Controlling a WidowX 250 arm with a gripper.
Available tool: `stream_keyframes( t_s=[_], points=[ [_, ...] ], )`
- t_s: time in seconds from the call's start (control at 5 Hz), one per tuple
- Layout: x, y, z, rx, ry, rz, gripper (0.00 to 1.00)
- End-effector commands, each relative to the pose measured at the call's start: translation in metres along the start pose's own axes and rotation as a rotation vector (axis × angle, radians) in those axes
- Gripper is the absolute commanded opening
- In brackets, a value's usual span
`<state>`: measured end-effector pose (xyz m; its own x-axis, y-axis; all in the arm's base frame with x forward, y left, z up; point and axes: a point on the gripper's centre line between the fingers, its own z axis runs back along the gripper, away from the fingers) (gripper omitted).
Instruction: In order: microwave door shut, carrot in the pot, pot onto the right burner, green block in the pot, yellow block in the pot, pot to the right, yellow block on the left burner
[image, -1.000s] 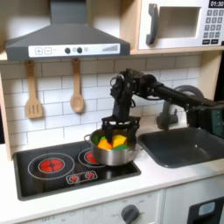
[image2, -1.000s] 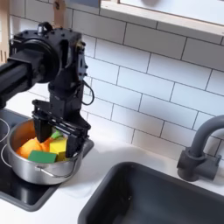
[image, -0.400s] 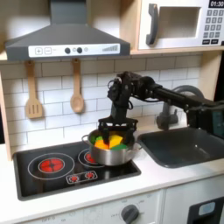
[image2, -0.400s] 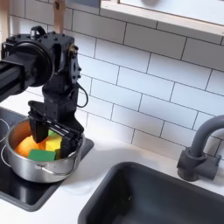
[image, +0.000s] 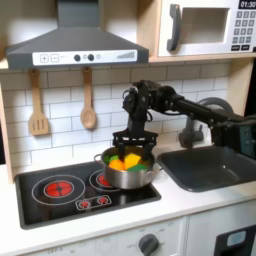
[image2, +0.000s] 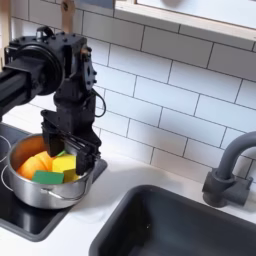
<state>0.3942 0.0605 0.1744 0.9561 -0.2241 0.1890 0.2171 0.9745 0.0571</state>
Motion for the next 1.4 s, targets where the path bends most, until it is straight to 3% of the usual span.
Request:
stream_keyframes(
  t_s=[0.0, 0.2, 0.4, 0.6, 0.8, 1.2],
  points=[
    [-0.001, -0.005, -0.004, -0.041, -0.014, -0.005, 1.00],
    [-0.003, -0.008, -0.008, -0.060, -0.004, -0.010, 0.99],
    [-0.008, -0.010, -0.009, -0.068, 0.016, -0.010, 0.00],
    [-0.007, -0.010, -0.011, -0.067, 0.014, -0.009, 0.00],
    [-0.004, -0.010, -0.003, -0.068, -0.001, -0.004, 0.00],
    [-0.013, -0.004, 0.019, -0.069, 0.034, 0.015, 0.00]
  ],
)
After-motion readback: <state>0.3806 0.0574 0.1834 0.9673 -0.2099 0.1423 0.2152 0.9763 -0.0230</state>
